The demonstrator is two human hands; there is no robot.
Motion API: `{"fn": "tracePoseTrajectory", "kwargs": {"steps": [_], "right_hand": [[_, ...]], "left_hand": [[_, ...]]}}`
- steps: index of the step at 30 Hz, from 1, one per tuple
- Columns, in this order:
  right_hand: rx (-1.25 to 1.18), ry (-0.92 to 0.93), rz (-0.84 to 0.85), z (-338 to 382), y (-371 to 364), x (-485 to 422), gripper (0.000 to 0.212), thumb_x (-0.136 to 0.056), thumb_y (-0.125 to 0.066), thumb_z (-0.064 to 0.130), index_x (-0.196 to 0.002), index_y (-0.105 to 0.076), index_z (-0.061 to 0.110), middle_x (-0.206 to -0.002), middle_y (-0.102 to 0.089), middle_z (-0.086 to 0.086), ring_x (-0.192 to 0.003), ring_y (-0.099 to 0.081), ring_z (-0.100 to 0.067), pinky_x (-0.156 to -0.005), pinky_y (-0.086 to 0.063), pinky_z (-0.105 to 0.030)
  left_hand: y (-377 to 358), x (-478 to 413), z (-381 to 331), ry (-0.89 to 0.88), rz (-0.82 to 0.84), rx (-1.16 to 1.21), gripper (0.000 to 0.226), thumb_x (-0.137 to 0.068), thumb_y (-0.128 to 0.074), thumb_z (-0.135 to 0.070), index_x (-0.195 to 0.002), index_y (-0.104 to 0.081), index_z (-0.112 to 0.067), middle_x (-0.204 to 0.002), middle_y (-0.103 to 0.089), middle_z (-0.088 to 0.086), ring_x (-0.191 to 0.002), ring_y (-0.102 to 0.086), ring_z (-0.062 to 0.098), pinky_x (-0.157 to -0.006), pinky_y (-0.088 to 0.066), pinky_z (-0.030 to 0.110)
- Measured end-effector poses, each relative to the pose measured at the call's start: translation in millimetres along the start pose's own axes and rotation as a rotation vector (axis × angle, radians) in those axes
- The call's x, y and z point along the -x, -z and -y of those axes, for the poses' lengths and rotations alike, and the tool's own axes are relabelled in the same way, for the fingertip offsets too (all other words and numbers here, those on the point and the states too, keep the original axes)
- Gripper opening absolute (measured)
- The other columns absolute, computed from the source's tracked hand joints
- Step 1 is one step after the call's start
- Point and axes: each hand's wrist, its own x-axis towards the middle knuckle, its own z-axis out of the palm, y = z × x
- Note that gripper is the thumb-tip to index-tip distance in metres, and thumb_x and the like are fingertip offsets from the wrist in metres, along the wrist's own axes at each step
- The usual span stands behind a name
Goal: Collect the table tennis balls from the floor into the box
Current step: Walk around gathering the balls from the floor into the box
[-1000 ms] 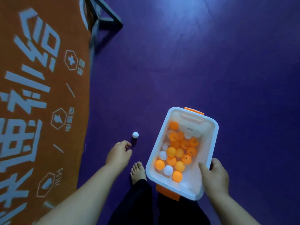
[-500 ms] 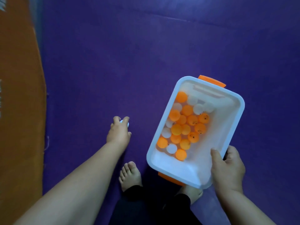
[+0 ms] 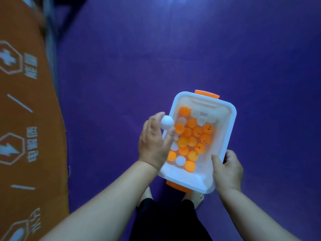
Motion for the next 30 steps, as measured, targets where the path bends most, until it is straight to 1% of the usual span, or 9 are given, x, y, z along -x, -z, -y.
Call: {"fn": "tracePoseTrajectory", "kwargs": {"steps": [2, 4, 6, 10, 16, 21, 24, 27, 30], "right_hand": [[-0.019, 0.003, 0.004, 22.7, 28.9, 15.9, 0.008, -0.085, -0.059, 0.016, -0.078, -0.054, 0.018, -0.066, -0.056, 0.004, -0.060, -0.051, -0.016, -0.050, -0.037, -0.027], [-0.042, 0.004, 0.009, 43.5, 60.3, 30.4, 0.013, -0.085, -0.058, 0.017, -0.075, -0.053, 0.021, -0.067, -0.058, 0.005, -0.062, -0.053, -0.016, -0.051, -0.039, -0.028], [-0.070, 0.005, 0.026, 64.1, 95.6, 42.8, 0.014, -0.085, -0.058, 0.018, -0.073, -0.053, 0.023, -0.069, -0.060, 0.005, -0.064, -0.056, -0.018, -0.054, -0.043, -0.031], [-0.083, 0.053, 0.048, 101.9, 179.8, 66.0, 0.013, -0.087, -0.057, 0.017, -0.076, -0.054, 0.022, -0.071, -0.060, 0.004, -0.064, -0.055, -0.014, -0.050, -0.040, -0.027], [-0.104, 0.117, 0.036, 138.0, 318.0, 98.0, 0.007, -0.086, -0.057, 0.020, -0.082, -0.056, 0.014, -0.073, -0.060, 0.001, -0.065, -0.056, -0.017, -0.055, -0.044, -0.032], [-0.203, 0.105, -0.013, 137.1, 419.3, 122.9, 0.014, -0.087, -0.056, 0.021, -0.076, -0.053, 0.014, -0.072, -0.061, -0.002, -0.064, -0.058, -0.019, -0.054, -0.046, -0.032], [-0.231, 0.103, -0.059, 128.7, 473.1, 133.6, 0.015, -0.088, -0.056, 0.021, -0.075, -0.053, 0.013, -0.071, -0.061, -0.004, -0.060, -0.056, -0.017, -0.049, -0.042, -0.028], [-0.246, 0.078, -0.111, 121.8, 515.8, 137.2, 0.016, -0.088, -0.056, 0.021, -0.075, -0.054, 0.011, -0.071, -0.061, -0.006, -0.060, -0.056, -0.019, -0.050, -0.042, -0.031], [-0.266, 0.053, -0.164, 120.9, 545.5, 137.0, 0.018, -0.087, -0.057, 0.018, -0.071, -0.051, 0.011, -0.067, -0.058, -0.004, -0.057, -0.052, -0.017, -0.049, -0.041, -0.029]], "left_hand": [[17.8, 1.1, -44.4, -0.145, 0.058, -0.128, 0.057, -0.080, -0.052, -0.047, -0.130, -0.037, -0.023, -0.117, -0.061, 0.005, -0.108, -0.046, 0.019, -0.088, -0.045, 0.040], [36.6, 1.8, -81.2, -0.197, 0.081, -0.300, 0.074, -0.072, -0.067, -0.041, -0.135, -0.034, -0.019, -0.126, -0.058, 0.007, -0.121, -0.044, 0.023, -0.097, -0.041, 0.049], [62.9, 4.9, -120.4, -0.128, 0.065, -0.422, 0.088, -0.069, -0.076, -0.029, -0.142, -0.028, -0.018, -0.139, -0.048, 0.010, -0.131, -0.041, 0.029, -0.104, -0.036, 0.050], [117.3, 19.4, -199.0, 0.073, 0.196, -0.466, 0.080, -0.091, -0.054, -0.035, -0.151, -0.004, -0.018, -0.156, -0.017, 0.004, -0.145, -0.010, 0.023, -0.117, -0.012, 0.042], [172.4, 44.7, -333.9, -0.051, 0.288, -0.483, 0.057, -0.089, -0.055, -0.033, -0.140, -0.034, -0.016, -0.138, -0.048, 0.001, -0.136, -0.028, 0.021, -0.110, -0.026, 0.039], [185.4, 79.6, -433.4, -0.218, 0.275, -0.516, 0.055, -0.088, -0.058, -0.034, -0.136, -0.037, -0.018, -0.132, -0.052, -0.001, -0.131, -0.036, 0.021, -0.107, -0.030, 0.036], [185.4, 99.8, -485.7, -0.291, 0.314, -0.475, 0.052, -0.089, -0.059, -0.034, -0.133, -0.037, -0.019, -0.123, -0.058, -0.001, -0.119, -0.047, 0.020, -0.099, -0.038, 0.033], [181.6, 112.8, -526.3, -0.305, 0.401, -0.400, 0.049, -0.093, -0.050, -0.034, -0.136, -0.031, -0.020, -0.102, -0.062, -0.003, -0.091, -0.061, 0.019, -0.074, -0.052, 0.032], [175.5, 113.4, -559.7, -0.327, 0.456, -0.324, 0.049, -0.093, -0.046, -0.036, -0.137, -0.028, -0.024, -0.089, -0.053, -0.012, -0.071, -0.056, 0.012, -0.048, -0.040, 0.022]]}}
